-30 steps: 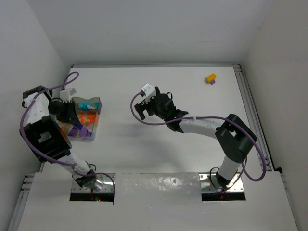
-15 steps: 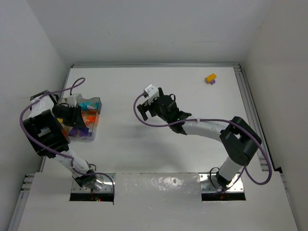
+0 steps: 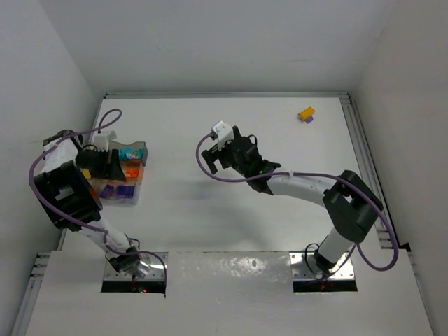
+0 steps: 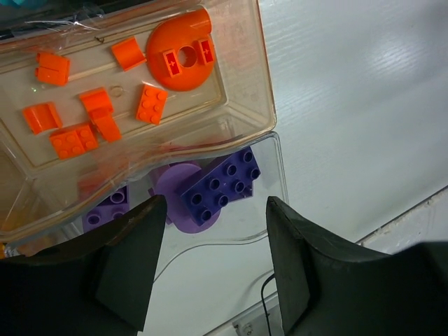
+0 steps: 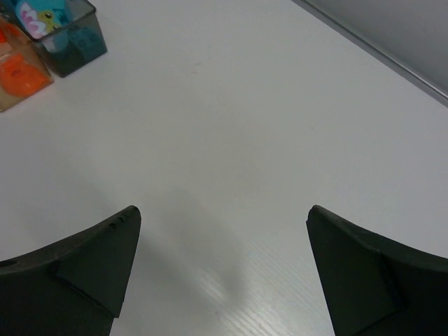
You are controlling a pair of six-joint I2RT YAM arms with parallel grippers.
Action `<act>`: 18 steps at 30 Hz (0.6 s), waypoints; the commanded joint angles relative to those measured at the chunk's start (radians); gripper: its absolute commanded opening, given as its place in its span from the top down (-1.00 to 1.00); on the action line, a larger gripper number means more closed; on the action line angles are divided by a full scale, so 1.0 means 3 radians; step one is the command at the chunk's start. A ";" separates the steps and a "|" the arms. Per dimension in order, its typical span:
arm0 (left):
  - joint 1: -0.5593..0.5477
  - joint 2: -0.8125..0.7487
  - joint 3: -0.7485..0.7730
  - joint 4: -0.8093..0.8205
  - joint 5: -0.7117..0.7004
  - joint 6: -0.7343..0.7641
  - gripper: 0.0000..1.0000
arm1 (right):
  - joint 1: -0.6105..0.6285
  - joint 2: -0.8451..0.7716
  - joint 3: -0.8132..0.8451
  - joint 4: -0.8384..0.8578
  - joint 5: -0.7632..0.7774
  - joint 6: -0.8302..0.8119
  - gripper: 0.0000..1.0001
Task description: Sort the legos into containers by color
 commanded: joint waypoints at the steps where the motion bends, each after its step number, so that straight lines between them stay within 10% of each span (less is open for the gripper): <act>1: -0.0006 -0.0201 0.0191 0.0056 0.0119 -0.0039 -0.13 | -0.0161 -0.0071 0.0226 -0.0303 0.0055 0.0113 -0.98; 9: -0.0042 -0.0348 0.0493 0.0183 0.0222 -0.0412 -0.14 | -0.1633 0.0751 0.1943 -0.2474 0.0141 0.1135 -0.88; 18: -0.0108 -0.0390 0.0473 0.0214 0.0355 -0.0560 -0.14 | -0.2273 0.1912 0.3529 -0.3060 0.1286 0.2388 -0.92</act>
